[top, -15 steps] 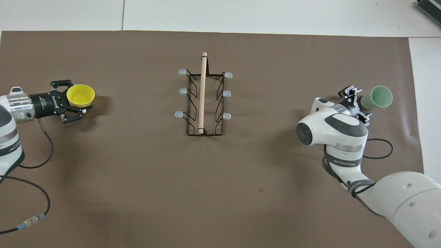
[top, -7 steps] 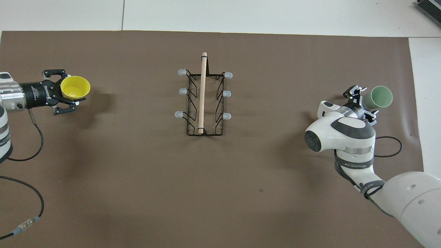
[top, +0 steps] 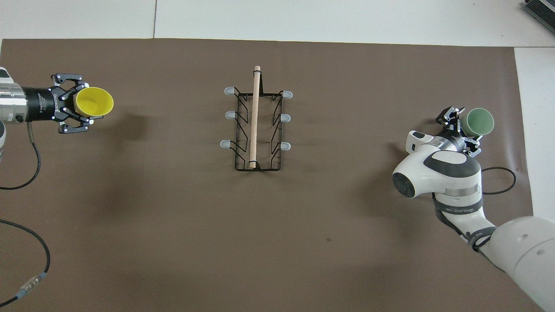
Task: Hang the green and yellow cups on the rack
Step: 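Lift the yellow cup with the left gripper toward the rack's near pegs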
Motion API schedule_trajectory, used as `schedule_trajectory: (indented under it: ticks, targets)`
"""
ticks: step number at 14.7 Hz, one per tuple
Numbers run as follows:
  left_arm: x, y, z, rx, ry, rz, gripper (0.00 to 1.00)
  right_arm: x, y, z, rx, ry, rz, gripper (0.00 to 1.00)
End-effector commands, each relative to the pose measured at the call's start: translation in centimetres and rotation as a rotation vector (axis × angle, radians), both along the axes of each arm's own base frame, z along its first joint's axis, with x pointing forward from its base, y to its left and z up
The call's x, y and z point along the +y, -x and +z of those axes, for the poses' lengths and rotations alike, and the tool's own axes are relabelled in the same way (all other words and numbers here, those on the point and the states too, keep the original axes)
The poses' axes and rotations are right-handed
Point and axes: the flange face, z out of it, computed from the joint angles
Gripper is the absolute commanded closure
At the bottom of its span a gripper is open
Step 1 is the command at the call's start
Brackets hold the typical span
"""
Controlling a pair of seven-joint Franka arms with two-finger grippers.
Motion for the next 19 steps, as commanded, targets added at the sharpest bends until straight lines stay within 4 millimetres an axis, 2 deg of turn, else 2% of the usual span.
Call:
schedule_trajectory:
  ticks: [1, 2, 4, 5, 7, 10, 11, 13, 16, 19]
  targets:
    - [-0.8, 0.9, 3.8, -0.034, -0.068, -0.038, 1.0, -0.5, 0.3, -0.4, -0.001, -0.001, 0.035, 0.0]
    - [-1.4, 1.2, 5.1, -0.052, -0.075, -0.057, 1.0, -0.6, 0.4, -0.4, 0.0, -0.002, 0.033, 0.0]
    - [-3.9, 1.5, 6.7, -0.062, -0.093, -0.11, 1.0, -0.6, 0.4, -0.5, 0.005, -0.003, 0.045, 0.0]
    - [-4.8, 1.7, 7.6, -0.075, -0.107, -0.129, 1.0, -0.6, 0.4, -0.6, 0.008, -0.003, 0.046, 0.08]
    - [-7.5, 2.1, 9.4, -0.1, -0.172, -0.2, 1.0, -0.7, 0.4, -0.6, 0.008, -0.004, 0.046, 0.36]
    - [-11.8, 3.1, 11.6, -0.137, -0.262, -0.318, 1.0, -1.2, 0.4, -0.6, 0.008, -0.003, 0.04, 0.62]
    - [-13.2, 3.7, 12.6, -0.155, -0.305, -0.368, 1.0, -1.2, 0.4, -0.6, 0.009, -0.002, 0.04, 0.68]
    - [-16.6, 4.5, 13.5, -0.185, -0.363, -0.465, 1.0, -1.1, 0.4, -0.6, 0.008, -0.001, 0.041, 0.71]
    - [-21.1, 7.0, 14.8, -0.21, -0.458, -0.595, 1.0, -0.6, 0.2, -0.2, -0.001, 0.0, 0.037, 0.71]
    - [-26.5, 8.8, 14.9, -0.244, -0.567, -0.729, 1.0, -0.3, -0.1, 1.0, -0.003, -0.011, 0.028, 0.71]
